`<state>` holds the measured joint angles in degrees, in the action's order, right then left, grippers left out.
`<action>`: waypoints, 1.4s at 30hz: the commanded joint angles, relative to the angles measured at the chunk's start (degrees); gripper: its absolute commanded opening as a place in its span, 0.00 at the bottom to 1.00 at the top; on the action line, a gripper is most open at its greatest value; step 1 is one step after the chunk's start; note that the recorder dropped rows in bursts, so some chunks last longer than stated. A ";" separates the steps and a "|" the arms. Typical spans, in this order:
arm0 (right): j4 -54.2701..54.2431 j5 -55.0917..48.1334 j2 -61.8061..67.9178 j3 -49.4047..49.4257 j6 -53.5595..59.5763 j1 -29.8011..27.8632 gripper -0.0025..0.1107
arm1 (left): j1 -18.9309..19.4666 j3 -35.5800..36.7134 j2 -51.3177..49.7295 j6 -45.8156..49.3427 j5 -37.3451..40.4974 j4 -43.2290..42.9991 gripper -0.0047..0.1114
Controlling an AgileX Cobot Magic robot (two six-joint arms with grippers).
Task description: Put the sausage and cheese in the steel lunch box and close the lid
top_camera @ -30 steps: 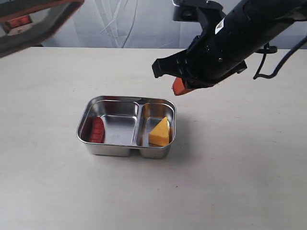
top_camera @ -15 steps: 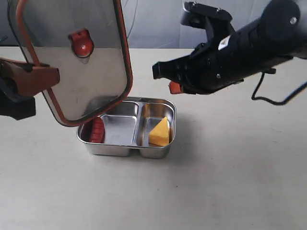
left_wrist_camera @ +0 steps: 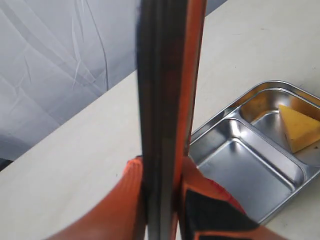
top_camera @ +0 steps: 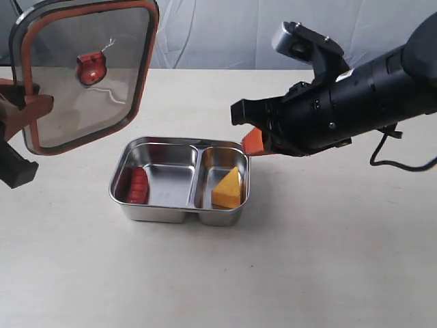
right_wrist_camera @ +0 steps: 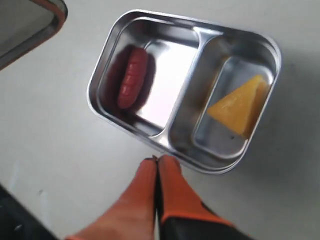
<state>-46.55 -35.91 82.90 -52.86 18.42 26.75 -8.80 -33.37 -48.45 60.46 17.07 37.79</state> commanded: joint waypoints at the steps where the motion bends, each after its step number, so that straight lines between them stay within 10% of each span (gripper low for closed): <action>1: -10.02 -17.58 6.23 -4.68 8.09 -6.24 0.02 | -0.44 -0.34 1.99 -0.46 -0.25 -0.58 0.04; 10: -51.72 -27.47 10.56 1.65 34.16 -9.04 0.02 | -0.75 -0.34 8.25 -0.26 3.01 -7.39 0.04; 21: -53.40 -34.06 10.28 4.40 28.05 -8.16 0.04 | -8.19 -0.34 11.44 -4.46 5.35 -39.68 0.04; 30: -53.40 -29.71 9.91 4.53 27.21 0.38 0.70 | -8.35 -0.10 8.85 -16.27 3.95 -50.60 0.04; 42: -53.40 -24.69 9.91 -5.01 13.74 4.33 0.39 | -8.35 1.13 5.14 -16.57 3.40 -53.16 0.04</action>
<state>-99.46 -61.77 93.32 -56.13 34.72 30.88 -16.67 -32.29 -43.10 44.80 21.24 -14.93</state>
